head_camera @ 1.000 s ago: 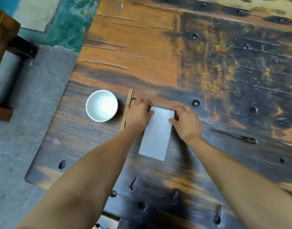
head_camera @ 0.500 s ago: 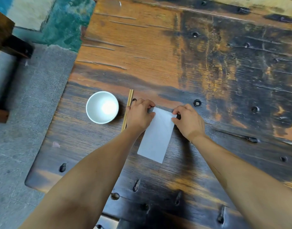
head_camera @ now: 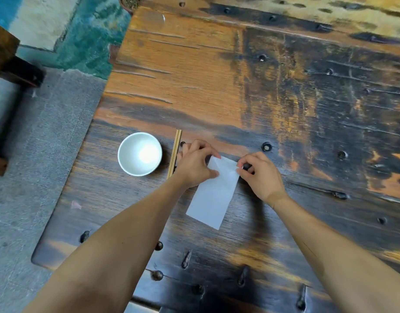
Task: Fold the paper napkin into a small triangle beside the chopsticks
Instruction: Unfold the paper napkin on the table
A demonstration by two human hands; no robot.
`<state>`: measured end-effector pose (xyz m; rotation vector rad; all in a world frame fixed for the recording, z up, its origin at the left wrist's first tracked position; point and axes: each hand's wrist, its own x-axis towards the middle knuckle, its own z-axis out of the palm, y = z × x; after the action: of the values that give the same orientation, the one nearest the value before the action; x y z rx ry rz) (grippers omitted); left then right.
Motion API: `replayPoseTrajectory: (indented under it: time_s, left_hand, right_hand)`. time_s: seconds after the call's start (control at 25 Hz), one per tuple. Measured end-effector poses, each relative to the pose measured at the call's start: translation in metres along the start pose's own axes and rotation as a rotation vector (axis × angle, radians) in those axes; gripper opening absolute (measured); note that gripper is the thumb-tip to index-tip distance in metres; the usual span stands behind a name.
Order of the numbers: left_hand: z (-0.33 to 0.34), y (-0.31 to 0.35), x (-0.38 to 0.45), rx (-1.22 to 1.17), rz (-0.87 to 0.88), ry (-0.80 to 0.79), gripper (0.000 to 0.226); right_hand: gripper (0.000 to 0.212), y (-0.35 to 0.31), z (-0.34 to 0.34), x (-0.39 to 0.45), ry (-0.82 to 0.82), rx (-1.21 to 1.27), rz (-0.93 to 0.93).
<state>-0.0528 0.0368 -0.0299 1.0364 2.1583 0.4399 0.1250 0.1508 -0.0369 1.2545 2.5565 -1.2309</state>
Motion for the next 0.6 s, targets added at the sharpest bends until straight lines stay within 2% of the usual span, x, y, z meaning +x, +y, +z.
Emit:
replayPoseTrajectory:
  time_s: [0.12, 0.2, 0.32, 0.4, 0.48, 0.6]
  left_hand:
    - [-0.002, 0.010, -0.003, -0.003, 0.036, -0.111, 0.036]
    - [-0.002, 0.019, -0.009, -0.169, -0.004, -0.220, 0.027]
    - [0.004, 0.037, -0.022, -0.351, -0.085, -0.318, 0.019]
    - [0.012, 0.049, -0.028, -0.452, -0.155, -0.310, 0.012]
    - [0.018, 0.067, -0.036, -0.525, -0.215, -0.310, 0.007]
    - [0.030, 0.092, -0.045, -0.536, -0.256, -0.335, 0.010]
  right_hand:
    - [0.024, 0.005, -0.007, -0.008, -0.021, 0.174, 0.024]
    - [0.028, 0.006, -0.012, -0.014, 0.001, 0.281, 0.071]
    - [0.031, 0.003, -0.013, -0.034, 0.065, 0.257, 0.136]
    - [0.051, 0.001, -0.005, -0.052, 0.140, 0.243, 0.239]
    - [0.072, -0.004, -0.001, -0.077, 0.143, 0.389, 0.352]
    - [0.114, -0.014, 0.001, -0.105, -0.141, 0.741, 0.412]
